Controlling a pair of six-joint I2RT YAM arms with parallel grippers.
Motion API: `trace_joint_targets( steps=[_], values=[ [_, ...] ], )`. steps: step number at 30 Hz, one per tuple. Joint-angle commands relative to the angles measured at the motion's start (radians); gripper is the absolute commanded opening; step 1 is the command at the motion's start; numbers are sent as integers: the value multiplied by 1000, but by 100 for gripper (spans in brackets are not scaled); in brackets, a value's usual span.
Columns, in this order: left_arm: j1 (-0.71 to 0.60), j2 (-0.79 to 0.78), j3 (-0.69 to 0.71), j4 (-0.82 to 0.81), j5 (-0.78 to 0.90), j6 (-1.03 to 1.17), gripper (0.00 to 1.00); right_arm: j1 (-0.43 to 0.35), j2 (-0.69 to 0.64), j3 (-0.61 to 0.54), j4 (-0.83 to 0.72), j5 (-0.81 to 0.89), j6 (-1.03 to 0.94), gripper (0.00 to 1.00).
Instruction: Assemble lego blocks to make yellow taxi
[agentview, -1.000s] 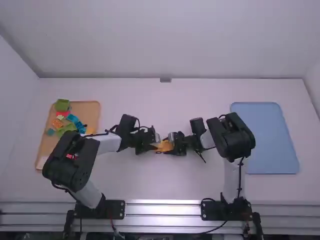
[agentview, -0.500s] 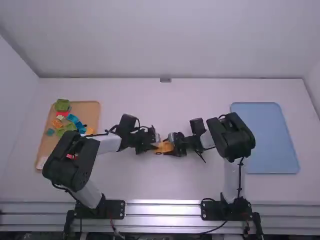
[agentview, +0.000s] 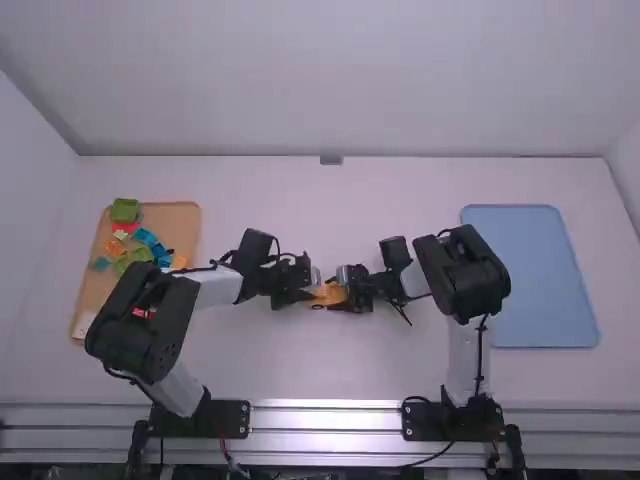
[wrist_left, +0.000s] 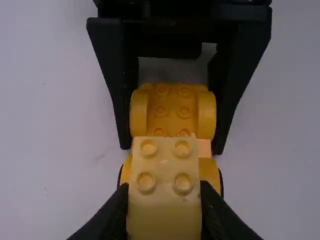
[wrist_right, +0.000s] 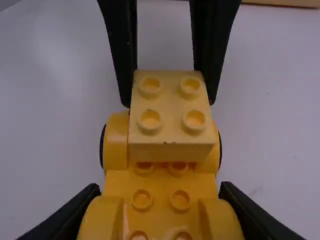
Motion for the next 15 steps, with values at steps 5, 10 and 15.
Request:
trace_joint_targets(
  steps=[5, 10, 15],
  values=[
    [-36, 8, -6, -25, 2, 26, 15, 4, 13, -3, -8, 34, -16, 56],
    [-37, 8, -6, -3, -76, -8, 9, 4, 13, -3, -8, 34, -15, 56],
    [-36, 8, -5, 7, -85, -6, 4, 4, 13, -3, -9, 34, -15, 56]
  ],
)
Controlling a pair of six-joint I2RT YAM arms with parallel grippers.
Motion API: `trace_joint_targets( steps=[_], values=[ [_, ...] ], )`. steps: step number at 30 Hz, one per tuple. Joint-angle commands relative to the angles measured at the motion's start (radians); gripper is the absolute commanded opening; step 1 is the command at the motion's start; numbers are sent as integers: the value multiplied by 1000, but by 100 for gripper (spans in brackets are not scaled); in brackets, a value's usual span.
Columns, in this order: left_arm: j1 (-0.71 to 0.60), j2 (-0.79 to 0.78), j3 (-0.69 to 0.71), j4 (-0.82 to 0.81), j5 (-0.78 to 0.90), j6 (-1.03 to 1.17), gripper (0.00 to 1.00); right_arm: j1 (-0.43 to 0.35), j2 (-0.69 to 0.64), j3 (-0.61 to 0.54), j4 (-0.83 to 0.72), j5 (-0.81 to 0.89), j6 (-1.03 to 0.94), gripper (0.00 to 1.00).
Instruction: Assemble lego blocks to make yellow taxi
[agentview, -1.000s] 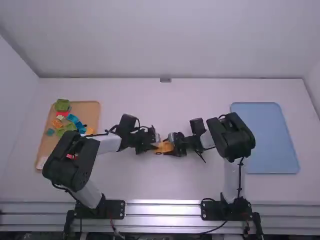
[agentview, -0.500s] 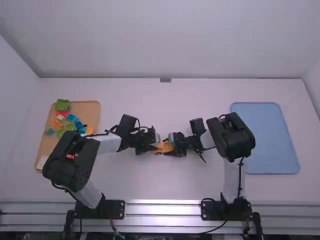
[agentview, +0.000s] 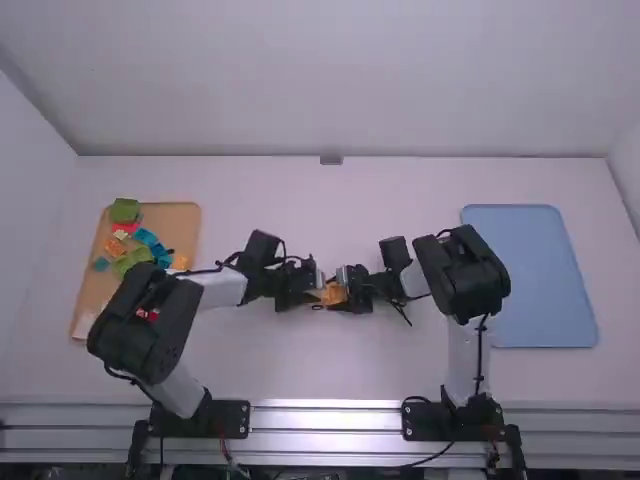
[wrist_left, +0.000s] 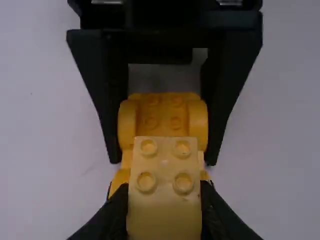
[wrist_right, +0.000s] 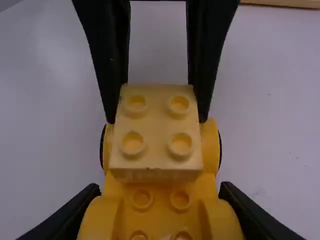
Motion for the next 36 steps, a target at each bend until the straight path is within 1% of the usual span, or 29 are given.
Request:
trace_joint_targets(
  steps=[1, 3, 5, 7, 8, 9, 10, 13, 14, 15, 21, 24, 25, 27, 28, 29, 30, 31, 32, 33, 36],
  values=[
    [0, 8, -6, -7, -48, -2, 4, 4, 13, -3, -7, 35, -13, 56],
    [6, 8, -6, -13, -78, -4, 6, 4, 13, -3, -6, 35, -13, 56],
    [0, 8, -6, -35, -127, -3, 4, 4, 13, -3, -6, 35, -12, 56],
    [0, 8, -6, -54, -148, -3, 5, 4, 13, -3, -7, 35, -13, 56],
    [0, 8, -6, -59, -139, -3, 12, 4, 13, -3, -7, 35, -12, 56],
    [0, 8, -6, -60, -121, -3, 27, 4, 13, -3, -6, 35, -13, 56],
    [0, 8, -6, -60, -115, -3, 36, 4, 13, -3, -6, 35, -13, 56],
    [-3, 8, -6, -54, -86, -3, 52, 4, 13, -3, -6, 35, -12, 57],
    [-3, 8, -6, -48, -57, -3, 61, 4, 13, -3, -6, 34, -13, 57],
    [-3, 8, -6, -37, -23, -3, 99, 4, 13, -3, -6, 35, -12, 57],
    [8, 4, -2, 13, 19, -3, 99, 4, 13, -3, -6, 34, -8, 58],
    [11, -23, 12, -11, 22, -3, 99, 4, 13, -3, -6, 35, -9, 58],
    [9, -40, 18, -27, 36, -3, 99, 4, 13, -3, -6, 34, -9, 58],
    [12, -63, 27, -50, 58, -3, 95, 4, 13, -3, -6, 34, -10, 58],
    [8, -73, 33, -59, 64, -2, 83, 4, 13, -3, -6, 35, -9, 58],
    [3, -76, 36, -60, 62, -3, 61, 4, 13, -3, -6, 34, -10, 58],
    [3, -76, 36, -60, 62, -2, 56, 4, 13, -3, -6, 34, -10, 58],
    [3, -76, 32, -60, 63, -3, 40, 4, 13, -3, -6, 35, -9, 58],
    [4, -76, 29, -61, 63, -3, 29, 4, 13, -3, -6, 35, -9, 58],
    [3, -75, 22, -61, 63, -3, 19, 4, 13, -3, -6, 35, -9, 58],
    [3, -58, 4, -40, 62, -3, 2, 4, 13, -3, -6, 35, -9, 58]
  ],
)
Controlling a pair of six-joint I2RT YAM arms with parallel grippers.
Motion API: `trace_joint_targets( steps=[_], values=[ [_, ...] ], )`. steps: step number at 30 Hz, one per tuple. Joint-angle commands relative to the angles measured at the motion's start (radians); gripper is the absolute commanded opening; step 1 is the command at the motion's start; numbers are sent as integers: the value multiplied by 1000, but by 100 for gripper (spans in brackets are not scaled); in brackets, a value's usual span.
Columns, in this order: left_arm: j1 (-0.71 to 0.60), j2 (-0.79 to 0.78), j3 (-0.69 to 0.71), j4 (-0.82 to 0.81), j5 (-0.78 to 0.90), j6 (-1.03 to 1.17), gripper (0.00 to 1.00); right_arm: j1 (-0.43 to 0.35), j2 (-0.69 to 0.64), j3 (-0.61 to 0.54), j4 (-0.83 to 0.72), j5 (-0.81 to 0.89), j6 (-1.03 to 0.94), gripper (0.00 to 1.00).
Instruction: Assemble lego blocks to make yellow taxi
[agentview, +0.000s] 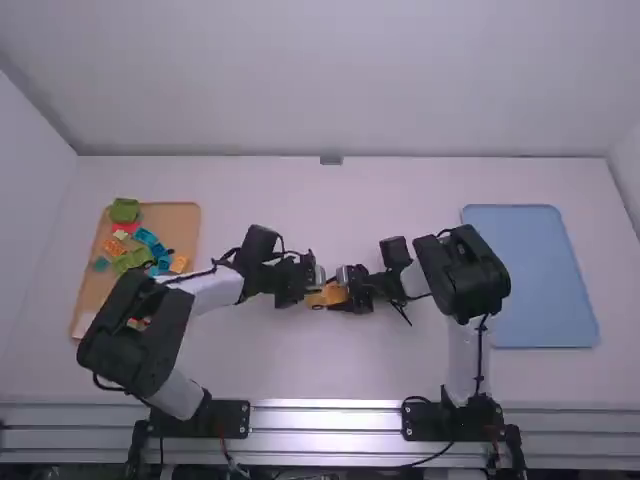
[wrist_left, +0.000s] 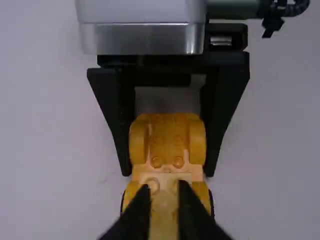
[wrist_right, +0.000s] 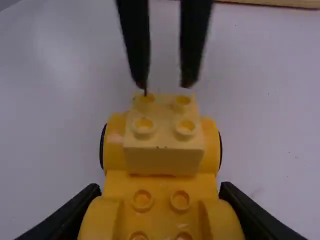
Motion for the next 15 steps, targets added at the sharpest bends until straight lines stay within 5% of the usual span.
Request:
trace_joint_targets(
  steps=[1, 15],
  values=[
    [-1, 17, -19, 10, 23, -2, 2, 4, 13, -3, -6, 35, -6, 58],
    [-8, 165, -31, 118, 18, -77, 2, 4, 13, -3, -6, 35, -6, 58]
  ],
)
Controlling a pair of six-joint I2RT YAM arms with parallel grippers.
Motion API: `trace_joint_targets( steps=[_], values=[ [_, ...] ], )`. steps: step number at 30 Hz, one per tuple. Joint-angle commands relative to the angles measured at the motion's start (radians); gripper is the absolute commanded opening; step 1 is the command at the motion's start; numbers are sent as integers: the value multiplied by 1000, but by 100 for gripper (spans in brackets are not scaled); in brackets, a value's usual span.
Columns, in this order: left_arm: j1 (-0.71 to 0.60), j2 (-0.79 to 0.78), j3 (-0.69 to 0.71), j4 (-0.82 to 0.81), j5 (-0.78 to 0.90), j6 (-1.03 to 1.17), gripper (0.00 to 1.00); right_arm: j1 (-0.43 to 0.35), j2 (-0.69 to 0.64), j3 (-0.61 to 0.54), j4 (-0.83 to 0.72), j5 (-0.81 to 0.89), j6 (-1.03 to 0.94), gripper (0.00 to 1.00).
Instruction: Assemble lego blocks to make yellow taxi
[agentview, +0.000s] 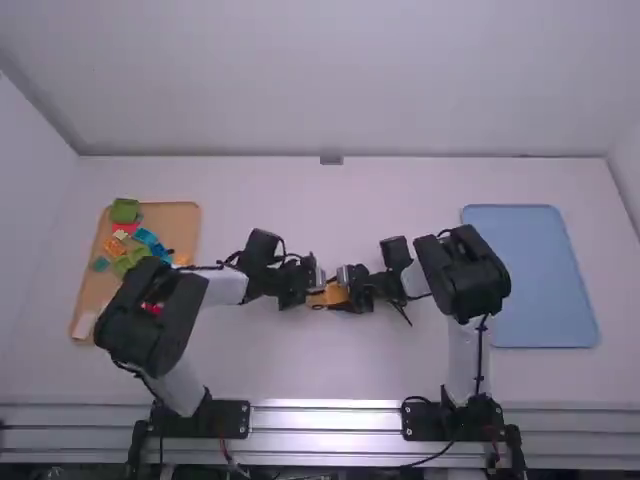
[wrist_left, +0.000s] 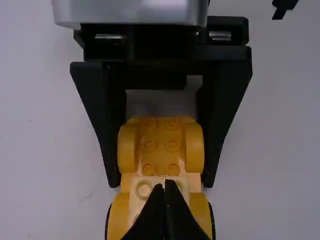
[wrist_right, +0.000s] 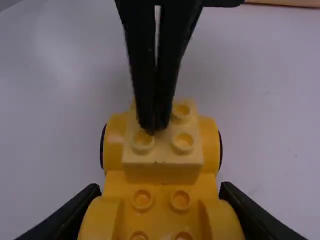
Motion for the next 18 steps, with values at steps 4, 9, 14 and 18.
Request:
trace_joint_targets(
  steps=[4, 9, 14, 18],
  values=[
    [-8, 80, -16, -12, -116, -41, 2, 7, 13, -3, -5, 35, -10, 58],
    [-5, 82, -16, -81, -246, -46, 2, 7, 13, -3, -6, 35, -10, 58],
    [0, 82, -16, -175, -418, -101, 2, 7, 13, -3, -5, 35, -10, 58],
    [-8, 79, 0, -169, -328, -100, 2, 7, 13, -3, -5, 35, -10, 58]
  ],
)
